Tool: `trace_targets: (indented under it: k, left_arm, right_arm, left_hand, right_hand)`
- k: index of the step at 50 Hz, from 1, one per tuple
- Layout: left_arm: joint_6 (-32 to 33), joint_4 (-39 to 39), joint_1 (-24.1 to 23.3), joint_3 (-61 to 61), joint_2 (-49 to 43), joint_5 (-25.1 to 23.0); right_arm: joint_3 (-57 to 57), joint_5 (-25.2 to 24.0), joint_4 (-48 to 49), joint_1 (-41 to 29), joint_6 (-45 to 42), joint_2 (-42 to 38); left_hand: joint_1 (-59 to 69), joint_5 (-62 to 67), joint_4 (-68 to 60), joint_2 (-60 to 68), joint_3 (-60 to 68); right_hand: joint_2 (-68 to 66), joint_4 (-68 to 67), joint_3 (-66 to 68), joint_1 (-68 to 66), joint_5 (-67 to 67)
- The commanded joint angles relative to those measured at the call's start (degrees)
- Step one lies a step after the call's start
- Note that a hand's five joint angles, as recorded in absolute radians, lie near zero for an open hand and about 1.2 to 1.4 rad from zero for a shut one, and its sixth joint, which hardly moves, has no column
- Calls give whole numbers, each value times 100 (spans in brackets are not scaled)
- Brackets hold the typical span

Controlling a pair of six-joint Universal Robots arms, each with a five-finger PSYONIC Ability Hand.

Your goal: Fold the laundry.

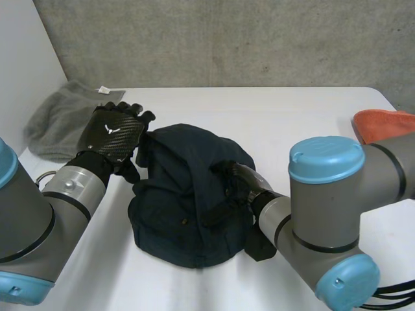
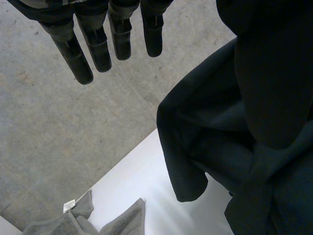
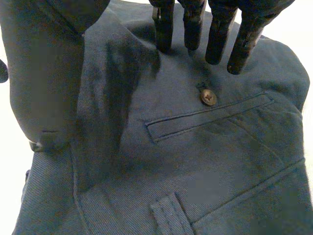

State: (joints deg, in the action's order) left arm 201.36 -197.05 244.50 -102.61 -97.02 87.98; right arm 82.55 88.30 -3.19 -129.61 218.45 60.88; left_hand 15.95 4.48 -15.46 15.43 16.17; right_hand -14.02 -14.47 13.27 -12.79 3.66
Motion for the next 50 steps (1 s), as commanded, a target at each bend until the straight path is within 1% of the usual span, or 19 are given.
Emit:
trace_targets:
  k: [1, 8, 12, 15, 16, 17, 19, 21, 23, 27, 28, 30, 35, 36, 39, 40, 44, 47, 50]
  left_arm:
    - [0, 0, -8, -39, 8, 0]
    - [0, -9, 19, -74, 25, 0]
    - [0, -26, 19, -92, 16, -9]
    - [0, -35, 10, -92, 16, -9]
    - [0, -35, 10, -92, 16, 0]
    - [9, -35, 10, -92, 16, 0]
    - [0, -35, 19, -92, 25, 0]
    - [0, -35, 28, -92, 34, 0]
    - [0, -35, 36, -92, 51, 0]
    - [0, -35, 45, -101, 122, 18]
    - [0, -35, 45, -101, 131, 18]
    - [0, -35, 45, -101, 166, 26]
    - [0, -35, 37, -101, 254, 26]
    - [0, -35, 36, -101, 254, 26]
    - [0, -35, 28, -101, 263, 18]
    - [9, -35, 28, -101, 263, 18]
    - [0, -26, 1, -101, 254, 18]
    - [0, -26, -16, -101, 254, 9]
    - [0, -26, -25, -110, 236, 9]
  right_arm:
    - [-257, 126, -50, -293, 233, -235]
    - [-441, 108, 55, -354, 189, -234]
    - [-705, 135, 64, -407, 154, -638]
    - [-951, 196, 64, -504, 48, -999]
    - [-1004, 222, 64, -513, 5, -1069]
    - [-1100, 318, 73, -521, -135, -1192]
    - [-1197, 415, 91, -522, -346, -1298]
    - [-1302, 599, 126, -513, -802, -1377]
    - [-1329, 714, 152, -513, -1145, -1386]
    - [-1224, 943, 214, -443, -2103, -1272]
    - [-1137, 1013, 205, -416, -2462, -1176]
    - [-1040, 1084, 292, -311, -2833, -1027]
    - [-837, 1154, 890, 497, -3765, -578]
    - [-837, 1137, 1073, 724, -4175, -482]
    - [-995, 1084, 1250, 1025, -4810, -402]
    - [-1195, 1119, 1347, 1130, -5239, -384]
    - [-1705, 1102, 1558, 1411, -6005, -419]
    - [-2023, 962, 1681, 1552, -6156, -498]
    - [-2401, 602, 1699, 1702, -6218, -805]
  left_hand:
    - [-103, 45, 53, -50, -125]
    - [-86, 62, 37, -33, -108]
    - [-86, 62, 37, -33, -108]
    - [-86, 62, 37, -33, -108]
    - [-86, 62, 37, -33, -108]
    - [-86, 62, 37, -33, -108]
    - [-86, 62, 37, -33, -108]
    - [-86, 62, 37, -33, -108]
    - [-86, 62, 37, -33, -108]
    - [-86, 62, 37, -33, -108]
    - [-86, 62, 37, -33, -108]
    - [-103, 45, 53, -50, -125]
    - [-103, 45, 53, -50, -125]
    - [-103, 45, 53, -50, -125]
    - [-103, 45, 53, -50, -125]
    - [-103, 45, 53, -50, -125]
    - [-103, 45, 53, -50, -125]
    - [-103, 45, 53, -50, -125]
    - [-103, 45, 53, -50, -125]
  right_hand:
    - [259, 304, -184, 137, -223]
    - [276, 320, -201, 153, -240]
    - [175, 220, -100, 53, -139]
    - [-243, -199, 319, -366, 279]
    - [-628, -584, 704, -751, 664]
    - [-2248, -2203, 2323, -2370, 2284]
    - [-4356, -4312, 4432, -4479, 4392]
    - [-6587, -6542, 6662, -6709, 6623]
    - [-6598, -6553, 6673, -6721, 6634]
    - [-6598, -6553, 6673, -6721, 6634]
    - [-6598, -6553, 6673, -6721, 6634]
    - [-6598, -6553, 6673, -6721, 6634]
    - [-6598, -6553, 6673, -6721, 6634]
    - [-6598, -6553, 6673, -6721, 6634]
    - [-6598, -6553, 6673, -6721, 6634]
    - [-6598, -6553, 6673, -6721, 6634]
    - [-6598, -6553, 6673, -6721, 6634]
    - [-6598, -6553, 6673, -6721, 6634]
    - [-6598, -6553, 6673, -6721, 6634]
